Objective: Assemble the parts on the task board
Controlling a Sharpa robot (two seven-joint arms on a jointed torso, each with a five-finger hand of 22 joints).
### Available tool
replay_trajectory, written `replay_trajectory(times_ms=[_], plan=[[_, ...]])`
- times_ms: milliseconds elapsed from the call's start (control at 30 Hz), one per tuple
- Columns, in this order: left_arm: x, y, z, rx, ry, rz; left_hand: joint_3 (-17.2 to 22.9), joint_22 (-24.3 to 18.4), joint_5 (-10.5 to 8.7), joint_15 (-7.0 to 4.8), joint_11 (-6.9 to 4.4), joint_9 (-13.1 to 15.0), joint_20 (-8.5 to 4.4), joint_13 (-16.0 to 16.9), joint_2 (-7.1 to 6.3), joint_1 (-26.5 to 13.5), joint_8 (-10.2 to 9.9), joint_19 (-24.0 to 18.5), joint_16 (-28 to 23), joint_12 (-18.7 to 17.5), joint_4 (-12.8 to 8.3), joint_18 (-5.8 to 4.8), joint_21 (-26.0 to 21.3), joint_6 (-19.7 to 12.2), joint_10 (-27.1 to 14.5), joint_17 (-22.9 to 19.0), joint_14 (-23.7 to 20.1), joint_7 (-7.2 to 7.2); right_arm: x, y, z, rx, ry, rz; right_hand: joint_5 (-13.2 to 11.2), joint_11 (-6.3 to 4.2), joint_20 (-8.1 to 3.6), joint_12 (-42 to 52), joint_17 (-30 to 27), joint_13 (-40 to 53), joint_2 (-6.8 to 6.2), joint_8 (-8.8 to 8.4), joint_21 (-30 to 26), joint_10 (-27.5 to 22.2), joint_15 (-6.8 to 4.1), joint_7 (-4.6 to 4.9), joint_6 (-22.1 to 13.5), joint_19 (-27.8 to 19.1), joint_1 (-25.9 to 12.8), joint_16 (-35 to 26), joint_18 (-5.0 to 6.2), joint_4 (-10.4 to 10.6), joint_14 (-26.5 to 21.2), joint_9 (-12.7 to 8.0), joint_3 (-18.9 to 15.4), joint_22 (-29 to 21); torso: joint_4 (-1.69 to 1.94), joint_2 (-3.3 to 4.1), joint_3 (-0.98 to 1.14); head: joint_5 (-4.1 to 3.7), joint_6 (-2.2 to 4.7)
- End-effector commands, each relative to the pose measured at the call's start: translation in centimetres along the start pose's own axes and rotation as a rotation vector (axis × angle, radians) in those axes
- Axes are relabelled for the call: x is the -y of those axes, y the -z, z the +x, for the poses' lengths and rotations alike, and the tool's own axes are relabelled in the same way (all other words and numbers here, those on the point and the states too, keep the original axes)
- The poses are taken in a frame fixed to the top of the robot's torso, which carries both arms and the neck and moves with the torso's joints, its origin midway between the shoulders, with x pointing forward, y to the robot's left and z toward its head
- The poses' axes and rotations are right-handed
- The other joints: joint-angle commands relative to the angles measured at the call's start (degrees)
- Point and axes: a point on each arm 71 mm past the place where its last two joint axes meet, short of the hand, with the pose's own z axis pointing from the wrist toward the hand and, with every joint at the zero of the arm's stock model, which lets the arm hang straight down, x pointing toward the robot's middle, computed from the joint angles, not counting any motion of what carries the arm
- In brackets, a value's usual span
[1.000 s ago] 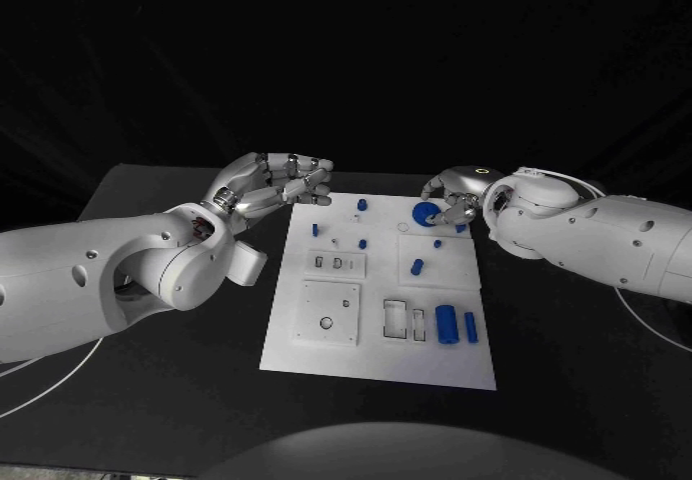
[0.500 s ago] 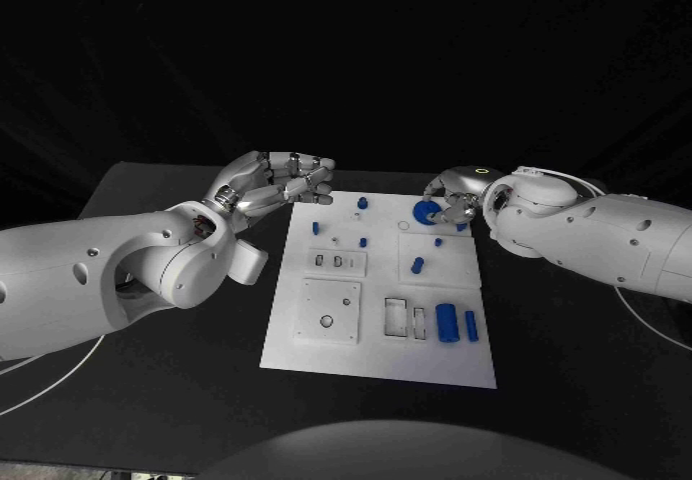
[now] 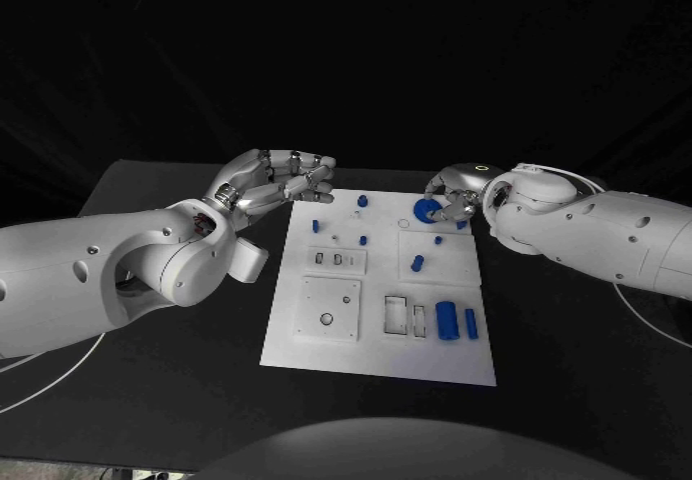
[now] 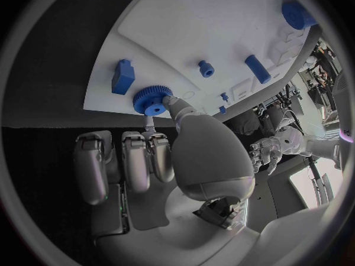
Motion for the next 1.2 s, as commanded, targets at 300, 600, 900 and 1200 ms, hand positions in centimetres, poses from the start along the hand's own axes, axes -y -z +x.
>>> replay_trajectory(times_ms=[300, 600, 900, 1200], plan=[[0.1, 0.0, 0.3, -0.021, 0.012, 0.005, 0.00, -0.07, 0.25, 0.51, 0.34, -0.08, 0.05, -0.09, 0.64, 0.10, 0.33, 0.41, 0.22, 0.24, 0.08, -0.41, -0.14, 0.05, 0.22, -0.08, 0.07, 0.55, -0.3, 0.0, 1.2, -0.048, 0.009, -0.017, 9.33, 0.69, 0.48, 0.22, 15.05, 15.09, -1.00, 1.48, -0.19, 6.05, 0.54, 0.64, 3.33, 4.39, 0.21, 0.20, -0.27, -0.75, 5.87, 1.59, 1.93, 14.34, 0.01, 0.02, -0.02, 0.36, -0.24], [0.1, 0.1, 0.2, -0.017, 0.012, 0.005, 0.00, -0.07, 0.26, 0.53, 0.35, -0.09, 0.05, -0.09, 0.66, 0.12, 0.34, 0.41, 0.24, 0.25, 0.07, -0.42, -0.14, 0.04, 0.22, -0.09, 0.07, 0.56, -0.6, 0.0, 0.9, -0.012, -0.023, -0.038, 10.41, 0.91, 0.61, 0.22, 15.05, 15.09, -1.31, 1.67, -0.39, 6.05, 0.69, 0.87, 4.15, 4.17, -0.12, 0.20, -0.20, -0.70, 5.87, 1.76, 2.34, 14.25, -0.07, 0.00, -0.03, 0.66, -0.31], [0.1, 0.1, 0.1, -0.018, 0.012, 0.005, 0.03, -0.06, 0.28, 0.54, 0.39, -0.09, 0.05, -0.09, 0.72, 0.16, 0.36, 0.42, 0.28, 0.26, 0.06, -0.44, -0.13, 0.04, 0.24, -0.10, 0.08, 0.58, -1.0, 0.3, -0.7, 0.017, -0.049, -0.055, 10.93, 1.17, 0.77, 0.22, 15.05, 15.09, -1.57, 1.39, -0.55, 6.05, 0.90, 1.16, 4.38, 4.00, -0.67, 0.20, -0.15, -0.37, 5.87, 1.53, 2.64, 14.18, -0.05, -0.03, -0.06, 0.45, -0.52], [0.1, 0.0, 0.2, -0.021, 0.013, 0.002, 0.06, -0.06, 0.29, 0.56, 0.44, -0.10, 0.05, -0.09, 0.79, 0.19, 0.38, 0.43, 0.32, 0.29, 0.06, -0.45, -0.12, 0.03, 0.25, -0.11, 0.10, 0.60, -2.4, 0.1, -1.9, 0.029, -0.056, -0.090, 10.76, 1.36, 0.86, 0.22, 15.05, 15.09, -1.65, 1.26, -0.57, 6.05, 1.03, 1.27, 4.59, 3.98, -0.88, 0.20, -0.14, -0.22, 5.87, 1.35, 2.79, 14.17, 0.01, 0.01, 0.01, 0.39, -0.49]])
